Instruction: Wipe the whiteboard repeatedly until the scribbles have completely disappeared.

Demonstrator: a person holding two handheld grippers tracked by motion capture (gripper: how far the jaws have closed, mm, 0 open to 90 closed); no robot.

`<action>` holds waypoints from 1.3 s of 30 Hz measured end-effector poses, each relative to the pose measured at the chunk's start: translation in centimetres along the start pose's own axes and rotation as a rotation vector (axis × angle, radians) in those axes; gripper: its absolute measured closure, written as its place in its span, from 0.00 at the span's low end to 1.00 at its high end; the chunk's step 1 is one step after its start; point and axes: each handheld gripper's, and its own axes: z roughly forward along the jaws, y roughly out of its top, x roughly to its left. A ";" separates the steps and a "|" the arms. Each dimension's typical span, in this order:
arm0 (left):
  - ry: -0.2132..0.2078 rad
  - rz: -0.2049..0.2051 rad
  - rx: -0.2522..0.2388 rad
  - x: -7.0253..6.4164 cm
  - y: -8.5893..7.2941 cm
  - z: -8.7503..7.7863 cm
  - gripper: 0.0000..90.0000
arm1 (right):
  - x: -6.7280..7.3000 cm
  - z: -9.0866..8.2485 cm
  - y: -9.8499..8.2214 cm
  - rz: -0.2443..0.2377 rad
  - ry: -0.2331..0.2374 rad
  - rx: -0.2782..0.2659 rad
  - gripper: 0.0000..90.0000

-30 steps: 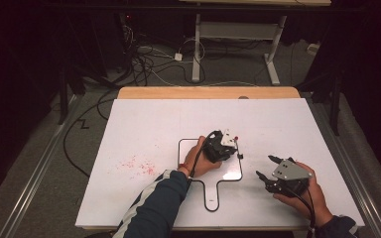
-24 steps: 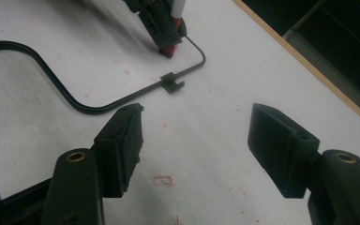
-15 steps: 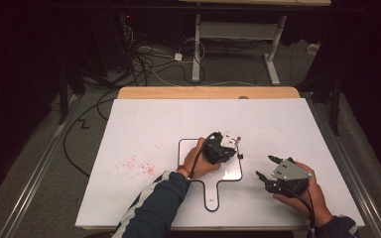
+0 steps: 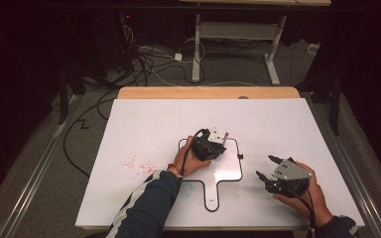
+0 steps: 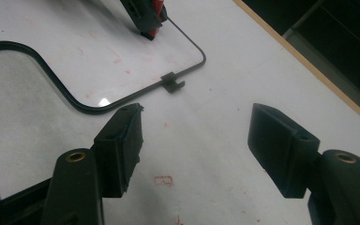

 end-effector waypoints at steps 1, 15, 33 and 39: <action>-0.001 0.003 0.001 0.0 -0.1 -0.1 0.86 | 0.1 0.0 0.0 0.001 0.002 0.002 0.40; -0.004 0.018 -0.002 -0.4 -0.3 -0.4 0.86 | 0.1 0.2 0.1 -0.001 0.005 0.005 0.40; -0.008 0.008 -0.010 -1.1 0.6 0.6 0.86 | 0.0 0.0 0.1 0.002 0.003 0.000 0.40; -0.052 0.078 -0.005 -3.2 0.8 0.5 0.86 | 0.0 0.2 0.1 0.005 0.003 0.004 0.40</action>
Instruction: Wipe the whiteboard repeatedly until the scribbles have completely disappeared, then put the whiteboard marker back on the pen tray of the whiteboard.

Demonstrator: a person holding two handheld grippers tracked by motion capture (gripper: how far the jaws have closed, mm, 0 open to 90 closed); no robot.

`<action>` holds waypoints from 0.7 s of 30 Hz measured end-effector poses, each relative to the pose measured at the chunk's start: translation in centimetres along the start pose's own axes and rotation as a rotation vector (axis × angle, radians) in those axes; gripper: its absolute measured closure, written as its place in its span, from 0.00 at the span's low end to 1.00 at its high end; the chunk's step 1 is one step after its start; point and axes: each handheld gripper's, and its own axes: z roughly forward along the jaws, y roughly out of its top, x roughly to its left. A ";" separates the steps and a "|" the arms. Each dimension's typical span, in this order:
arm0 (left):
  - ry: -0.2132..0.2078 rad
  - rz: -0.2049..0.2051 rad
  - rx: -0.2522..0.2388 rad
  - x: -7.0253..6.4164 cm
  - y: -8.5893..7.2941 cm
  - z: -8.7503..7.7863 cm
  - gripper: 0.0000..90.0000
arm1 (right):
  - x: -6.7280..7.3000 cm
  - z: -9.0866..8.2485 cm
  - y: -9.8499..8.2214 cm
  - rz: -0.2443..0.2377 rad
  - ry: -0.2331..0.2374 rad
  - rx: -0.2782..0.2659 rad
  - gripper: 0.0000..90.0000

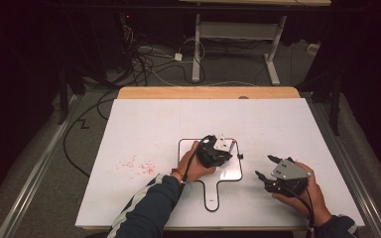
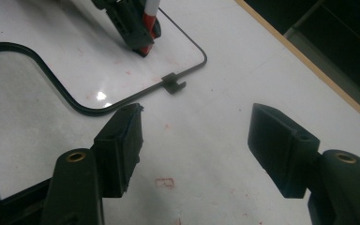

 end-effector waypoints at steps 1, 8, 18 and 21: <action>-0.002 0.006 0.001 -0.2 0.1 0.0 0.86 | 0.0 0.0 0.0 -0.001 0.000 0.000 0.40; -0.011 0.015 -0.022 -0.9 0.3 -0.5 0.86 | -0.2 0.2 0.3 0.027 0.015 -0.012 0.40; -0.065 0.020 -0.091 -2.8 0.9 -2.2 0.86 | -0.7 -1.1 1.5 0.144 0.125 -0.123 0.41; -0.090 0.026 -0.090 -3.5 0.9 -2.7 0.86 | -0.3 -2.0 2.6 0.178 0.182 -0.188 0.42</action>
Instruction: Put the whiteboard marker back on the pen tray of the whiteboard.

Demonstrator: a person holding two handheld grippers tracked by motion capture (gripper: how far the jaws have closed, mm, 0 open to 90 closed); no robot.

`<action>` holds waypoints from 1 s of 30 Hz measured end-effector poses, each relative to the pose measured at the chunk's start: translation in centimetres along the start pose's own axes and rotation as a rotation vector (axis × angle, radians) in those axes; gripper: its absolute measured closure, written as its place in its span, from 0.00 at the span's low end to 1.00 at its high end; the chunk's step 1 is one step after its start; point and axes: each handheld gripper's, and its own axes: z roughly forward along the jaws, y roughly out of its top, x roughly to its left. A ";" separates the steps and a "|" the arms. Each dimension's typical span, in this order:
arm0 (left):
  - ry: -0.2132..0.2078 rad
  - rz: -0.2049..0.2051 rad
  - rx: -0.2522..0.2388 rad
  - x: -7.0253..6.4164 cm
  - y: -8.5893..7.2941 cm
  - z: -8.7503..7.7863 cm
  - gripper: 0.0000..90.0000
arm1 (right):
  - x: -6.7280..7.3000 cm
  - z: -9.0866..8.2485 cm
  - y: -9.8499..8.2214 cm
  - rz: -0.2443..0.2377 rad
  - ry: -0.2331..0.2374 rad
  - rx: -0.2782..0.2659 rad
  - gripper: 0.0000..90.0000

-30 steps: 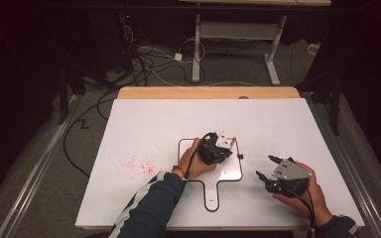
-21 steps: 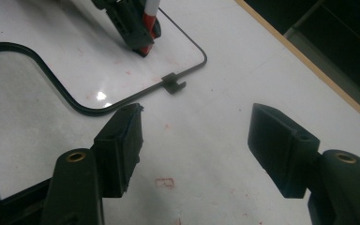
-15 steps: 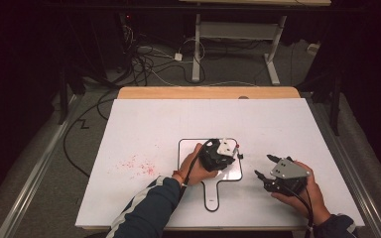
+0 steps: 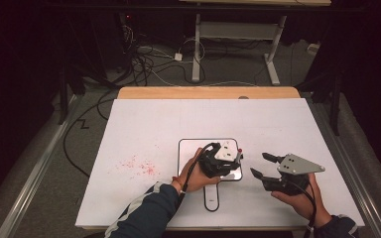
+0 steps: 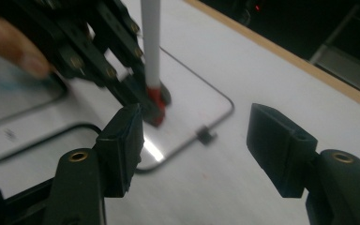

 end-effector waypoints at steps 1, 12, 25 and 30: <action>-0.003 0.011 0.005 -0.3 0.0 -0.1 0.86 | 0.2 -0.1 0.3 0.010 0.026 -0.015 0.42; -0.075 0.052 0.021 -3.2 -0.1 -1.0 0.86 | 2.5 1.3 2.8 0.027 0.186 -0.054 0.48; -0.021 0.009 0.012 -4.6 -1.4 -1.7 0.64 | 2.2 1.5 2.6 0.075 0.274 -0.027 0.89; 0.128 -0.043 -0.017 -3.7 -3.7 -5.6 0.34 | 0.1 1.5 2.6 0.144 0.235 0.032 0.90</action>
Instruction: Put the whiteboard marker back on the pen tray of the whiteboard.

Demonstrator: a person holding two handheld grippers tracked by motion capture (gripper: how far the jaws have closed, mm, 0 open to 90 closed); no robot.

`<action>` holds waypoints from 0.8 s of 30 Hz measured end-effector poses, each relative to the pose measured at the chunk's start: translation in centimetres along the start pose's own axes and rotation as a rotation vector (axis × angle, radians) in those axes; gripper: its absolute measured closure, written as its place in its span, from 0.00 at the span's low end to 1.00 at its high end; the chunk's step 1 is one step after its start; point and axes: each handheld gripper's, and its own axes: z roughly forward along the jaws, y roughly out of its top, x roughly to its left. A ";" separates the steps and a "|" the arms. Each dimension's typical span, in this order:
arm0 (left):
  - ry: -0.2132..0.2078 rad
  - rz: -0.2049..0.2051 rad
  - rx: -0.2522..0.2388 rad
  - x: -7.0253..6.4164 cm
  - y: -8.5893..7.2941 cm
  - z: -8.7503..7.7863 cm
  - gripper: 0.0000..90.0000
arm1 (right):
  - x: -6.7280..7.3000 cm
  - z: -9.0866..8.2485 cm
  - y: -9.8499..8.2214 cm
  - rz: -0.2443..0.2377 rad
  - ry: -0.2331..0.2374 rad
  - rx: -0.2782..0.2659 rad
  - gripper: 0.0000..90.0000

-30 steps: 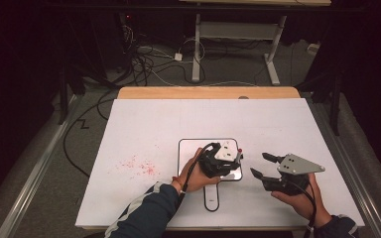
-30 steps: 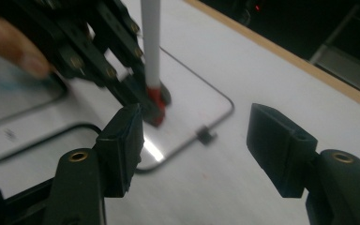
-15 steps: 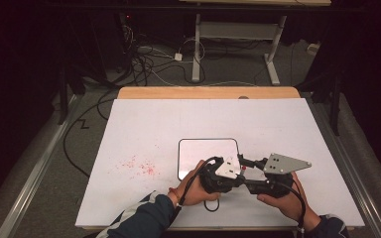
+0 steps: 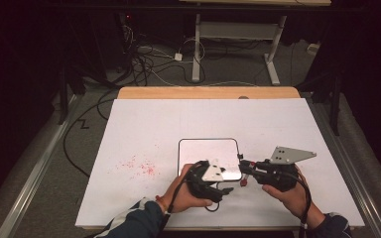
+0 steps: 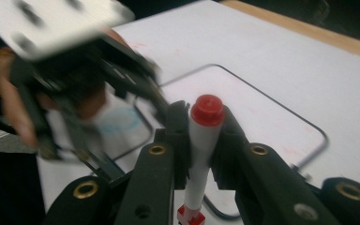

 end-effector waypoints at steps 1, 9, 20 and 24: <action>0.042 -0.005 -0.008 0.2 -0.4 -0.8 0.31 | -0.7 0.1 0.0 0.029 0.003 0.022 0.89; 0.297 -0.130 0.014 3.0 -6.6 -7.5 0.23 | -4.0 3.0 0.2 0.192 0.044 0.184 0.89; 0.361 -0.265 0.094 3.9 -11.4 -10.1 0.23 | -8.4 6.6 -1.0 0.369 -0.007 0.176 0.85; 0.350 -0.263 0.115 3.9 -11.3 -9.6 0.23 | -8.8 7.8 -1.4 0.368 -0.060 0.189 0.82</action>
